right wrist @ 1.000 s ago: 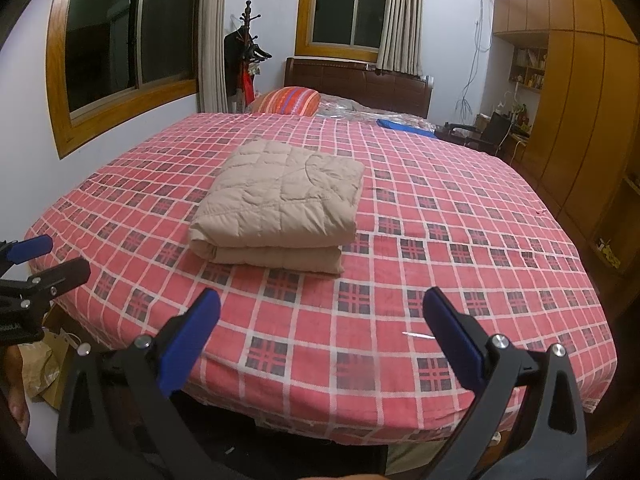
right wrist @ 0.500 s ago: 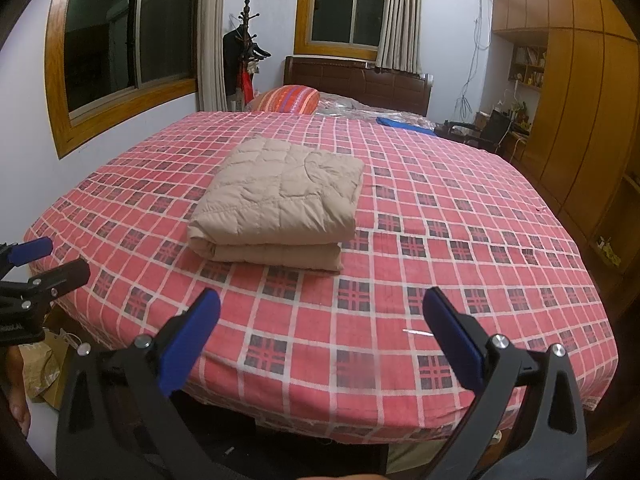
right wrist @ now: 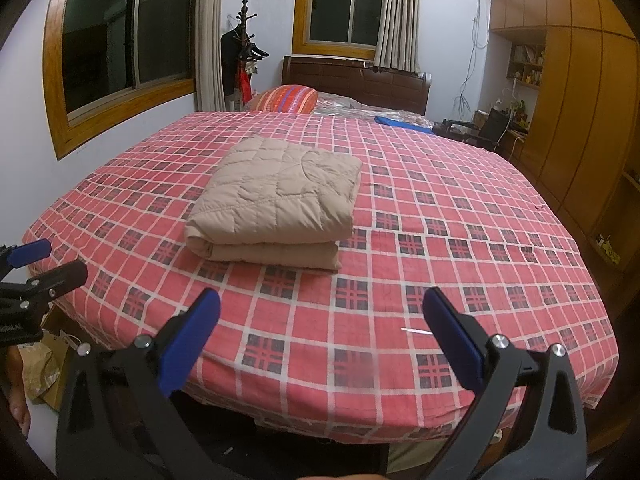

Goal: Fold large clothes

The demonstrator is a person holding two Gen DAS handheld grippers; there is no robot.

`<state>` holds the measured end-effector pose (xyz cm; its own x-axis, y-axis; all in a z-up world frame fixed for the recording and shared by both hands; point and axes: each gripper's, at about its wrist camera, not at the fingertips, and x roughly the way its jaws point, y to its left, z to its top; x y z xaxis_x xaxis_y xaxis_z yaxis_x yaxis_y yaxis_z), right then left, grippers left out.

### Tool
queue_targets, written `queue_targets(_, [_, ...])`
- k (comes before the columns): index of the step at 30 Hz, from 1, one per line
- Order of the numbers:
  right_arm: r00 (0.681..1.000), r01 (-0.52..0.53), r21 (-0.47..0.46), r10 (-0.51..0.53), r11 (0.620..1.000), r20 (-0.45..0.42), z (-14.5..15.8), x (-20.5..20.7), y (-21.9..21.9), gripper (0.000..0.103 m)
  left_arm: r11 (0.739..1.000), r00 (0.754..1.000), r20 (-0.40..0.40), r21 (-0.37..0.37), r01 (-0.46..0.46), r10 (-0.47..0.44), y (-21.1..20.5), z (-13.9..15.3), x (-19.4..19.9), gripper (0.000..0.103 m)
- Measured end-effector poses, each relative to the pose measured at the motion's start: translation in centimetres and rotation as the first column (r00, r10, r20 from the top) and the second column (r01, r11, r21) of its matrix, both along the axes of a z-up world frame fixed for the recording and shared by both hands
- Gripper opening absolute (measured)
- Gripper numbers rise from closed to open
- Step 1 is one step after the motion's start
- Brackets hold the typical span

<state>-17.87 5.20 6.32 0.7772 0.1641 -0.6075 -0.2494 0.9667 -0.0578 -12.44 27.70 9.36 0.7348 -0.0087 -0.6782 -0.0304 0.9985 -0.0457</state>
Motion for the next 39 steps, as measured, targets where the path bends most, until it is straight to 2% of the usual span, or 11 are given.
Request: queue_targets(39, [1.000, -0.011, 0.002, 0.011, 1.000, -0.004, -0.33, -0.11, 0.28, 0.101, 1.000, 1.000, -0.001, -0.001, 0.001, -0.001, 0.03, 0.00, -0.01, 0.099])
